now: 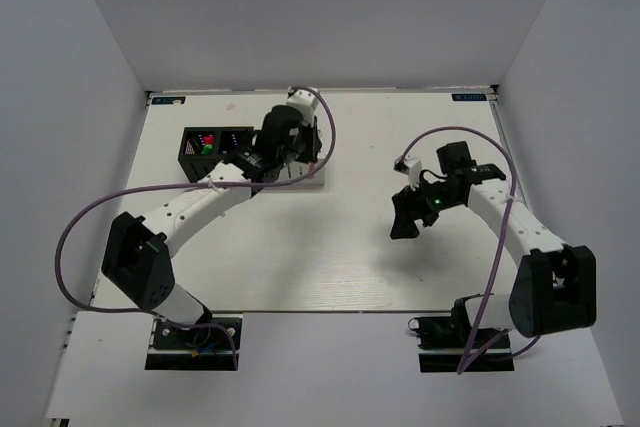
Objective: Sort the stationery into containers
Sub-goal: Place the pen in the storage box.
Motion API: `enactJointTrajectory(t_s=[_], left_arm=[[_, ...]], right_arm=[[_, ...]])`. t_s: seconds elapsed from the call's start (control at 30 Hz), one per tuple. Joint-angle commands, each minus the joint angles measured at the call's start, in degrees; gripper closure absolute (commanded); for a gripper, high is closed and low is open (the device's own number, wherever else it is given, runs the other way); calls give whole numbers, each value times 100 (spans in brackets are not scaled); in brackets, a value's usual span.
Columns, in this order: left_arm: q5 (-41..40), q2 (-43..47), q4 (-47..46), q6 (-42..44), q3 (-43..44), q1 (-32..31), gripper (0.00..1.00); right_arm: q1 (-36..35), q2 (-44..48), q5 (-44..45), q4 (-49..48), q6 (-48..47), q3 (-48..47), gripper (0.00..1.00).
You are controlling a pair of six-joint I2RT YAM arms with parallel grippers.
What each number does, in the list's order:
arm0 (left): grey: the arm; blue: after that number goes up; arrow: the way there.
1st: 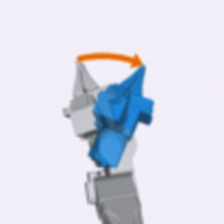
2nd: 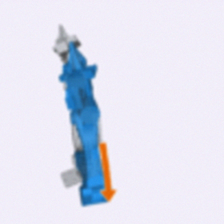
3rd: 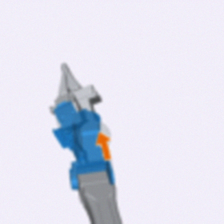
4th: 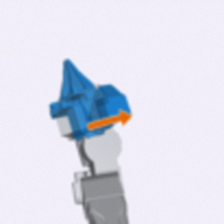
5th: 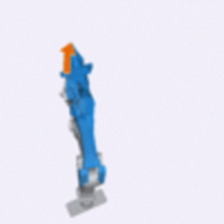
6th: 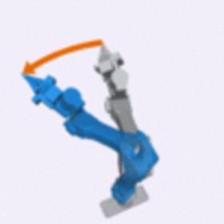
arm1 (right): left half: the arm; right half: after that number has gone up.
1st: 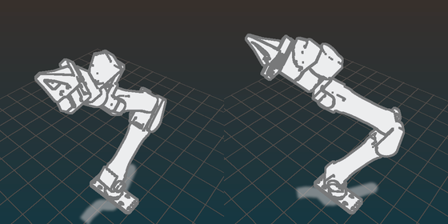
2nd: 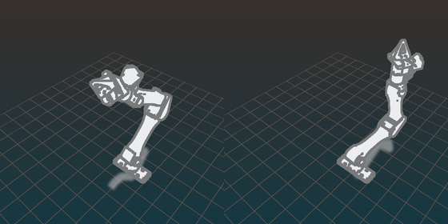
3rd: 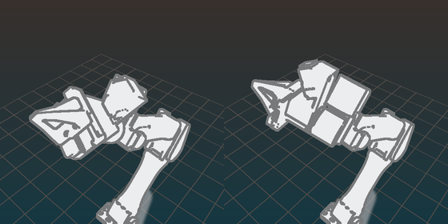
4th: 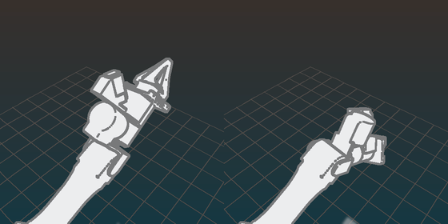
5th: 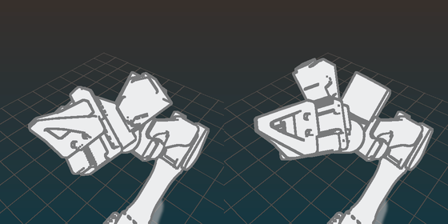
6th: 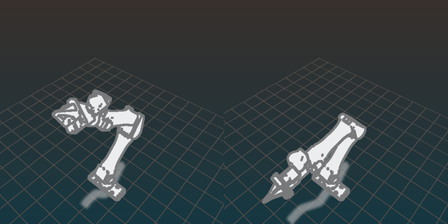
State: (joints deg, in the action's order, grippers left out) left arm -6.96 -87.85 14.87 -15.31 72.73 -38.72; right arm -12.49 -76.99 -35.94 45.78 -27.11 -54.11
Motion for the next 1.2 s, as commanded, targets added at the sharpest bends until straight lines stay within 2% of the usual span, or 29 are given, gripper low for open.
enactJointTrajectory(t_s=[0.0, 0.07, 0.1, 0.13, 0.17, 0.2, 0.33, 0.37, 0.43, 0.47, 0.5, 0.57, 0.6, 0.63, 0.7, 0.73, 0.77, 0.87, 0.97, 1.0, 1.03, 1.07, 1.1, 1.13, 1.17], left_arm=[[301, -336, -1614, 397, 251, 285, 100], [257, -583, -2241, 302, 312, 409, 100], [257, -853, -2374, 283, 503, 548, 100], [283, -952, -2488, 240, 566, 584, 100], [309, -1031, -2672, 169, 724, 620, 100], [318, -1215, -2743, 186, 803, 664, 100], [160, -1620, -2973, 239, 901, 760, 100], [160, -1673, -3034, 222, 857, 787, 100], [73, -1735, -3139, 195, 691, 857, 100], [63, -1726, -3183, 186, 638, 875, 100], [72, -1735, -3201, 178, 602, 884, 100], [63, -1691, -3201, 186, 418, 928, 100], [72, -1682, -3175, 195, 365, 928, 93], [81, -1665, -3157, 213, 286, 928, 81], [107, -1586, -3105, 239, 198, 936, 47], [177, -1525, -3070, 248, 180, 919, 37], [186, -1498, -3043, 309, 137, 928, 30], [230, -1296, -2833, 450, 233, 901, 17], [230, -971, -2481, 590, 365, 866, 20], [239, -640, -2385, 704, 382, 788, 32], [222, -497, -2062, 757, 452, 735, 55], [169, -217, -1511, 810, 592, 612, 98], [21, 81, -661, 863, 724, 429, 100], [37, 432, -278, 863, 743, 340, 100], [89, 618, 413, 854, 743, 130, 95]], right_arm=[[10, 518, -378, -227, -329, 154, 11], [1, 676, -615, -236, -444, 251, 26], [-8, 694, -668, -184, -479, 243, 39], [1, 703, -738, -175, -496, 225, 58], [18, 720, -747, -157, -514, 216, 94], [1, 747, -704, -166, -540, 225, 100], [10, 966, -642, -306, -567, 330, 100], [19, 1028, -616, -315, -567, 392, 98], [19, 1124, -607, -403, -558, 418, 84], [27, 1134, -598, -403, -558, 453, 59], [10, 1151, -581, -421, -549, 454, 47], [19, 1178, -554, -456, -523, 480, 31], [10, 1178, -537, -465, -523, 471, 18], [10, 1169, -484, -447, -523, 463, 10], [1, 1169, -458, -526, -409, 471, 10], [1, 1178, -414, -526, -374, 480, 10], [10, 1169, -387, -535, -365, 471, 10], [27, 1195, -273, -658, -163, 497, 10], [10, 1187, -97, -754, 83, 489, 10], [27, 1204, 68, -877, 292, 480, 10], [19, 1213, 200, -1026, 608, 463, 10], [27, 1187, 706, -1236, 785, 462, 10], [27, 1186, 955, -1464, 1300, 471, 10], [10, 1186, 1201, -1562, 1566, 454, 10], [19, 1178, 1752, -1642, 2047, 428, 10]])
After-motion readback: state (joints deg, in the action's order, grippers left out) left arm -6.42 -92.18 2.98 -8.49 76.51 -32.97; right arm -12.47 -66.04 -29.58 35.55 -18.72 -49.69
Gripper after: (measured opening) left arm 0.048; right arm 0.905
